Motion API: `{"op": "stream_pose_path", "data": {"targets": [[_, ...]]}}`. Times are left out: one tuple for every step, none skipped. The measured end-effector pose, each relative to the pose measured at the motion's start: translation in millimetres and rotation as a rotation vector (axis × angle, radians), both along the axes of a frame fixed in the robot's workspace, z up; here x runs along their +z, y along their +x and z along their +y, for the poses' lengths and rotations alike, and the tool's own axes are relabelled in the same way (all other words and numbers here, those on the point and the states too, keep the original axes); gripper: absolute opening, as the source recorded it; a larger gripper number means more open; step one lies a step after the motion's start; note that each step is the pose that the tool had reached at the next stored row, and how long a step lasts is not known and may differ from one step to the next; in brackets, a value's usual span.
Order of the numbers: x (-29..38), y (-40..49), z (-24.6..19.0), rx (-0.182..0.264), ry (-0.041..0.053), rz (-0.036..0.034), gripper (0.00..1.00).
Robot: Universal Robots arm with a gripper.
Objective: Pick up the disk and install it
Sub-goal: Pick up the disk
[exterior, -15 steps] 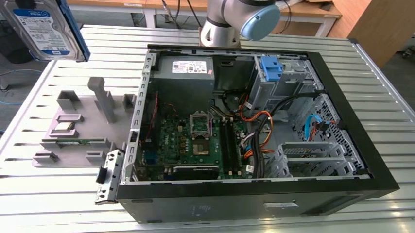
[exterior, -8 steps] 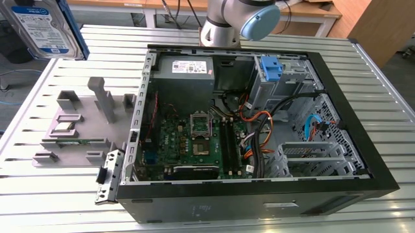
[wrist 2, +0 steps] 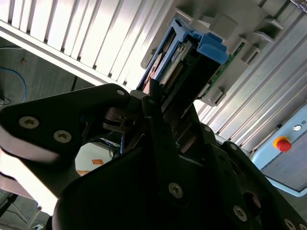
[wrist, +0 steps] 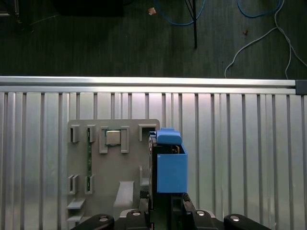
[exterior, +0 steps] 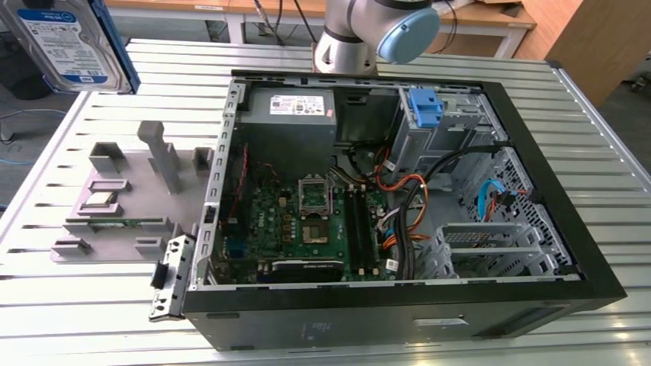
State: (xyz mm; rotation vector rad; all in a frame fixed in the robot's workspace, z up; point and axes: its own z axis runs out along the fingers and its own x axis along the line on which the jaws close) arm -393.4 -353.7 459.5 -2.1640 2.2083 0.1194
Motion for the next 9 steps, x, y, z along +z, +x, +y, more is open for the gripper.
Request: {"op": "stream_pose_path", "data": {"targets": [[0.3, 0.0, 0.0, 0.000, -0.0001, 0.0000, 0.35], [0.6, 0.0, 0.0, 0.000, 0.0000, 0.0001, 0.35], [0.7, 0.0, 0.0, 0.000, 0.0000, -0.0001, 0.35], [0.9, 0.0, 0.0, 0.000, 0.0001, -0.0001, 0.35], [1.2, 0.0, 0.0, 0.000, 0.0000, 0.0000, 0.35], [1.6, 0.0, 0.0, 0.000, 0.0000, 0.0000, 0.35], [1.9, 0.0, 0.0, 0.000, 0.0000, -0.0001, 0.35], [2.3, 0.0, 0.0, 0.000, 0.0001, -0.0001, 0.35], [2.6, 0.0, 0.0, 0.000, 0.0001, -0.0001, 0.35]]}}
